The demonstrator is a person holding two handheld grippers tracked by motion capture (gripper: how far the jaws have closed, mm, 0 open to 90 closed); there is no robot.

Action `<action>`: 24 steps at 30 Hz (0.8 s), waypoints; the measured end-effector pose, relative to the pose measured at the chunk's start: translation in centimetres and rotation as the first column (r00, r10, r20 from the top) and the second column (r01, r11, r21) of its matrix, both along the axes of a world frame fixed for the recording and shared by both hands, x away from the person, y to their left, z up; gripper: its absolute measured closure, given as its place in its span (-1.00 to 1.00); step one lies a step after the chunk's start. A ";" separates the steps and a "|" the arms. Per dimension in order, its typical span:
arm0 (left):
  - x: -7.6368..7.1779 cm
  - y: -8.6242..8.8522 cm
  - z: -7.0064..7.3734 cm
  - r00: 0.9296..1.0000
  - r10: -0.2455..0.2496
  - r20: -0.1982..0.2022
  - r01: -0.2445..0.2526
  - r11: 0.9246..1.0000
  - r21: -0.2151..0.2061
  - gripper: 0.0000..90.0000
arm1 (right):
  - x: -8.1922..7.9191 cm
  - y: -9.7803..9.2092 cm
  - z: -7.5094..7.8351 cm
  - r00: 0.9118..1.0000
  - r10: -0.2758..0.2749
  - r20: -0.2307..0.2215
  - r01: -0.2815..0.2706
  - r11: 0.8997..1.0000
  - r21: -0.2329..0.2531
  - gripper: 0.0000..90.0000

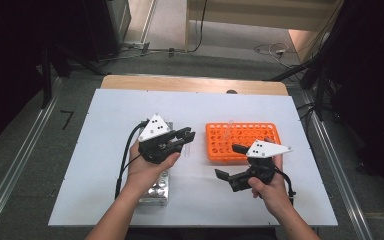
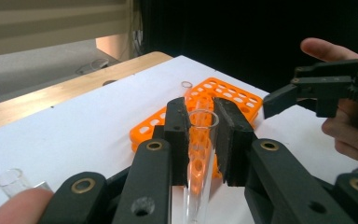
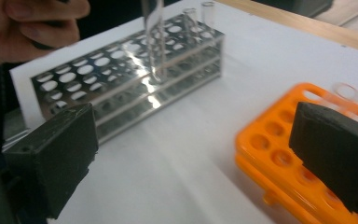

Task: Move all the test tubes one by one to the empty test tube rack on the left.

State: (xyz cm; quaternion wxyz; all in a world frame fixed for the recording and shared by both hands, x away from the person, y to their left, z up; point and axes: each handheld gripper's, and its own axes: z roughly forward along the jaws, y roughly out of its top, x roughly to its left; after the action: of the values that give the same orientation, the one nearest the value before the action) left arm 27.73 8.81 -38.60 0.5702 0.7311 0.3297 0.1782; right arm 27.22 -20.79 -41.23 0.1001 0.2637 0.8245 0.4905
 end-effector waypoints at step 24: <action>2.5 4.1 -0.4 0.988 0.153 0.030 -0.153 0.988 -0.011 0.70 | -0.3 -10.0 -1.8 0.974 -0.226 0.017 0.226 0.974 -0.012 -1.00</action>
State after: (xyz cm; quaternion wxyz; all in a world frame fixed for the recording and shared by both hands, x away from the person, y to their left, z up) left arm 30.26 12.87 -38.97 0.5631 0.6983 0.3768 0.2310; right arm 26.88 -30.78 -43.04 0.1635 0.3514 0.7917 0.4722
